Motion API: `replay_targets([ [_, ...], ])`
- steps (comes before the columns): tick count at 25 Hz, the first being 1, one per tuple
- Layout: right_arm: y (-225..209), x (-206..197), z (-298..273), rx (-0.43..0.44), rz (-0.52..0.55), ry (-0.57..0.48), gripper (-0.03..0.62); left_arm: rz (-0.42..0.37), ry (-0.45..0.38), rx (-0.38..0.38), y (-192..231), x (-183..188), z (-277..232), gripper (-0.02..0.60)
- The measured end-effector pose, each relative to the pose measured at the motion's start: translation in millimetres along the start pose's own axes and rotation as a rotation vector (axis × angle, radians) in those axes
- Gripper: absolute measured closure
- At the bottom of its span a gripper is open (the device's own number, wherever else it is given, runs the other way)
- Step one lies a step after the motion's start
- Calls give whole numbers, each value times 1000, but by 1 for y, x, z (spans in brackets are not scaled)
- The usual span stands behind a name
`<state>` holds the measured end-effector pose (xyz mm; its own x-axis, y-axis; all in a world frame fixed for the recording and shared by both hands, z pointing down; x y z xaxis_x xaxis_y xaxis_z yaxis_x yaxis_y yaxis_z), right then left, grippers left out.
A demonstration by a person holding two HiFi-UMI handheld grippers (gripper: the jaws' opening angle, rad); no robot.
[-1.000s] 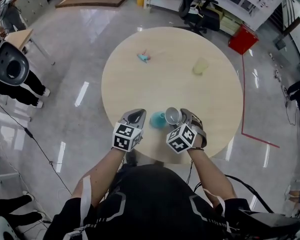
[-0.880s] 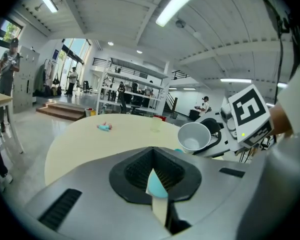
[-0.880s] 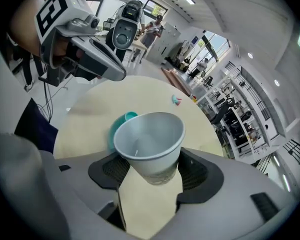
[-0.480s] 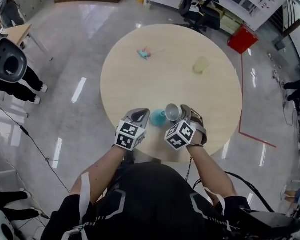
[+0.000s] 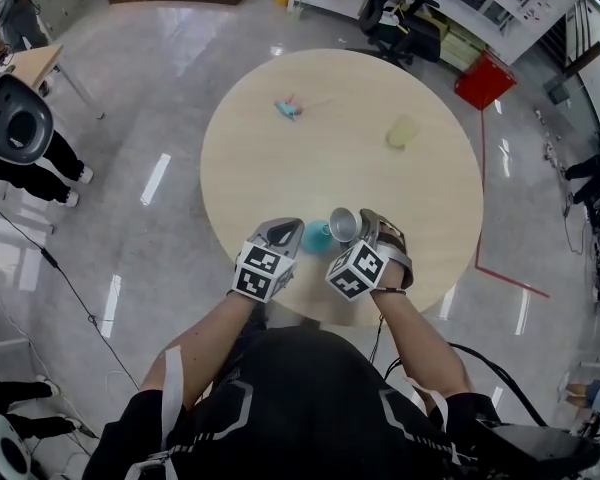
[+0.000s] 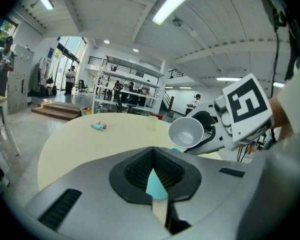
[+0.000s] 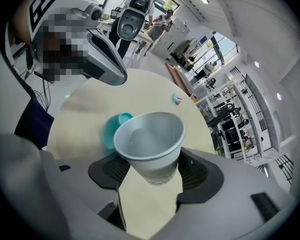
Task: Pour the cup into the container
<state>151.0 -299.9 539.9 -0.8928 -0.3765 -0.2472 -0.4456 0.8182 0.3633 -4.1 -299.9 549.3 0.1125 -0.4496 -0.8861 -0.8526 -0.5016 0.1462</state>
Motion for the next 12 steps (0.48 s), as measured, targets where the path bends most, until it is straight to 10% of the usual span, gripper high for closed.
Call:
replay_targets([
  [12, 1, 4, -1, -13, 36, 36, 289, 9, 1, 1, 4, 2, -4, 589],
])
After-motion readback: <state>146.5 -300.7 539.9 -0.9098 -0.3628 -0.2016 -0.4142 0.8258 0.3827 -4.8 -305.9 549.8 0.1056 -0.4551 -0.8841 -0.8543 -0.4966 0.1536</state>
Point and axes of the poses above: the fingertips, and each gripper's own axes: z backward along the fingers, y to its left, x out of its top, the point moved 7 cm from there along z, backward along the fingers, and after that the axes turned 14 degrees about x, right-handed, at the moved point
